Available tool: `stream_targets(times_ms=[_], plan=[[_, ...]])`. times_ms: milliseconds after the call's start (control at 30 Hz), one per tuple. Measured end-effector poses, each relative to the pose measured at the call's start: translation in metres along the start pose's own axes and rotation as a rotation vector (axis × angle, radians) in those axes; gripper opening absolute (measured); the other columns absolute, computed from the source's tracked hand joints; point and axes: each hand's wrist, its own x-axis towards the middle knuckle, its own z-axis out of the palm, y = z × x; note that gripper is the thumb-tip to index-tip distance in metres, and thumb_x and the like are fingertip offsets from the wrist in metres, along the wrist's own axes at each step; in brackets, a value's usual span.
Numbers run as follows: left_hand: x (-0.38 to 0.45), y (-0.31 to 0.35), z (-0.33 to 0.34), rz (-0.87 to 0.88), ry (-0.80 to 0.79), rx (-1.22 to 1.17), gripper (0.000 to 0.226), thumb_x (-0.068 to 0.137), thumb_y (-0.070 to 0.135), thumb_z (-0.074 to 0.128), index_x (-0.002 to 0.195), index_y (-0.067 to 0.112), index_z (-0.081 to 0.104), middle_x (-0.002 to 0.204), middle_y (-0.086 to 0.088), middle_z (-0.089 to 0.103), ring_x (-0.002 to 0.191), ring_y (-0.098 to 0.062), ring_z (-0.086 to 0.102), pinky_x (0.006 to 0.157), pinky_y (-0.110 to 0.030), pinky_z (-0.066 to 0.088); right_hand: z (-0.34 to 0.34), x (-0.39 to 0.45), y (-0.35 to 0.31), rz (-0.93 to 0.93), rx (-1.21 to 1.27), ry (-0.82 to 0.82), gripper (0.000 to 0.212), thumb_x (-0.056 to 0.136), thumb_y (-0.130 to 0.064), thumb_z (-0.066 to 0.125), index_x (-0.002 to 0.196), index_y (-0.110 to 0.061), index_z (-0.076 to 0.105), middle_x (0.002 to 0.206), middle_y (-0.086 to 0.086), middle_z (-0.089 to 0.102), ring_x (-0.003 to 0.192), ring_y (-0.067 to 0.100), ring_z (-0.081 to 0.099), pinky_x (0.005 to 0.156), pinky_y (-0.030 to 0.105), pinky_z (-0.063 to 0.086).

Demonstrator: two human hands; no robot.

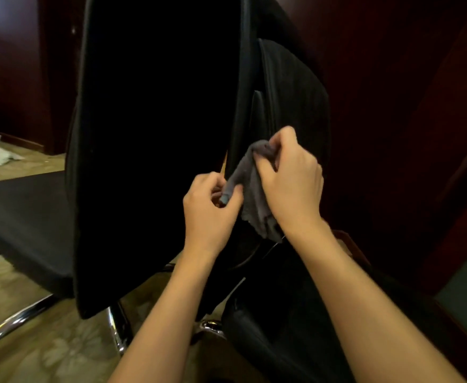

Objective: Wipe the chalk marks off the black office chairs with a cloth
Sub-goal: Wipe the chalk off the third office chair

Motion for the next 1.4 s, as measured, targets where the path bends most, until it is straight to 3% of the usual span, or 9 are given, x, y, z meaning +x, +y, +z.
stream_targets(times_ms=[233, 433, 600, 800, 900, 1033, 1133, 1233, 1400], plan=[[-0.087, -0.053, 0.01, -0.018, -0.014, 0.092, 0.02, 0.081, 0.007, 0.071, 0.09, 0.007, 0.053, 0.104, -0.008, 0.054, 0.104, -0.012, 0.053, 0.088, -0.014, 0.04, 0.051, -0.117, 0.037, 0.076, -0.025, -0.028, 0.021, 0.088, -0.027, 0.07, 0.089, -0.02, 0.05, 0.071, -0.006, 0.059, 0.063, 0.023, 0.064, 0.053, 0.027, 0.036], [-0.096, -0.063, 0.01, -0.19, -0.049, 0.098, 0.031, 0.083, 0.013, 0.073, 0.104, 0.009, 0.05, 0.099, -0.001, 0.051, 0.089, -0.014, 0.053, 0.076, -0.024, 0.045, 0.065, -0.137, 0.037, 0.15, 0.037, -0.054, 0.018, 0.088, -0.023, 0.069, 0.088, -0.018, 0.052, 0.07, -0.014, 0.048, 0.063, 0.017, 0.062, 0.054, 0.027, 0.036], [-0.088, -0.046, -0.008, 0.001, 0.004, 0.147, 0.028, 0.094, 0.039, 0.057, 0.084, 0.014, 0.049, 0.077, 0.001, 0.049, 0.068, -0.012, 0.048, 0.06, -0.02, 0.037, 0.035, -0.09, 0.022, 0.006, 0.015, 0.053, 0.015, 0.094, -0.026, 0.065, 0.088, -0.016, 0.055, 0.065, -0.006, 0.056, 0.058, 0.019, 0.062, 0.051, 0.034, 0.048], [-0.113, -0.03, -0.028, 0.1, -0.05, 0.218, 0.023, 0.089, 0.023, 0.068, 0.078, 0.014, 0.049, 0.082, -0.002, 0.05, 0.07, -0.015, 0.051, 0.06, -0.027, 0.042, 0.033, -0.138, 0.027, -0.048, 0.018, 0.103, 0.009, 0.093, -0.022, 0.06, 0.088, -0.015, 0.055, 0.068, 0.001, 0.059, 0.055, 0.022, 0.061, 0.045, 0.041, 0.049], [-0.149, -0.044, -0.029, 0.06, -0.113, 0.175, 0.027, 0.076, 0.003, 0.079, 0.077, 0.007, 0.052, 0.098, -0.007, 0.051, 0.094, -0.014, 0.053, 0.078, -0.019, 0.045, 0.054, -0.191, 0.028, 0.087, 0.024, 0.01, 0.013, 0.09, -0.032, 0.054, 0.09, -0.023, 0.045, 0.064, -0.001, 0.061, 0.051, 0.023, 0.062, 0.041, 0.04, 0.049], [-0.161, -0.052, -0.031, 0.018, -0.146, 0.114, 0.03, 0.073, -0.006, 0.079, 0.076, 0.005, 0.052, 0.101, -0.01, 0.053, 0.109, -0.008, 0.049, 0.091, -0.01, 0.037, 0.067, -0.214, 0.024, 0.356, 0.102, -0.059, 0.022, 0.087, -0.022, 0.072, 0.091, -0.021, 0.05, 0.063, -0.008, 0.061, 0.055, 0.014, 0.062, 0.048, 0.033, 0.049], [-0.158, -0.051, -0.038, -0.001, -0.137, 0.071, 0.024, 0.078, 0.007, 0.075, 0.075, 0.006, 0.051, 0.097, -0.009, 0.056, 0.106, -0.013, 0.056, 0.088, -0.013, 0.041, 0.066, -0.212, 0.012, 0.567, 0.248, -0.056, 0.025, 0.086, -0.023, 0.074, 0.088, -0.023, 0.049, 0.064, -0.013, 0.057, 0.058, 0.002, 0.057, 0.053, 0.012, 0.04], [-0.159, -0.042, -0.042, -0.023, -0.121, 0.034, 0.025, 0.084, 0.024, 0.066, 0.074, 0.007, 0.05, 0.091, -0.005, 0.056, 0.1, -0.012, 0.059, 0.08, -0.021, 0.047, 0.062, -0.212, 0.009, 0.646, 0.274, -0.02, 0.026, 0.083, -0.025, 0.076, 0.085, -0.023, 0.051, 0.063, -0.011, 0.06, 0.057, 0.001, 0.057, 0.051, 0.011, 0.035], [-0.151, -0.021, -0.046, 0.07, -0.116, 0.103, 0.025, 0.087, 0.022, 0.068, 0.075, 0.007, 0.053, 0.09, -0.004, 0.054, 0.085, -0.014, 0.056, 0.07, -0.032, 0.049, 0.038, -0.199, 0.012, 0.573, 0.242, 0.04, 0.025, 0.08, -0.022, 0.077, 0.08, -0.022, 0.052, 0.056, -0.011, 0.055, 0.055, 0.001, 0.057, 0.053, 0.009, 0.039]])
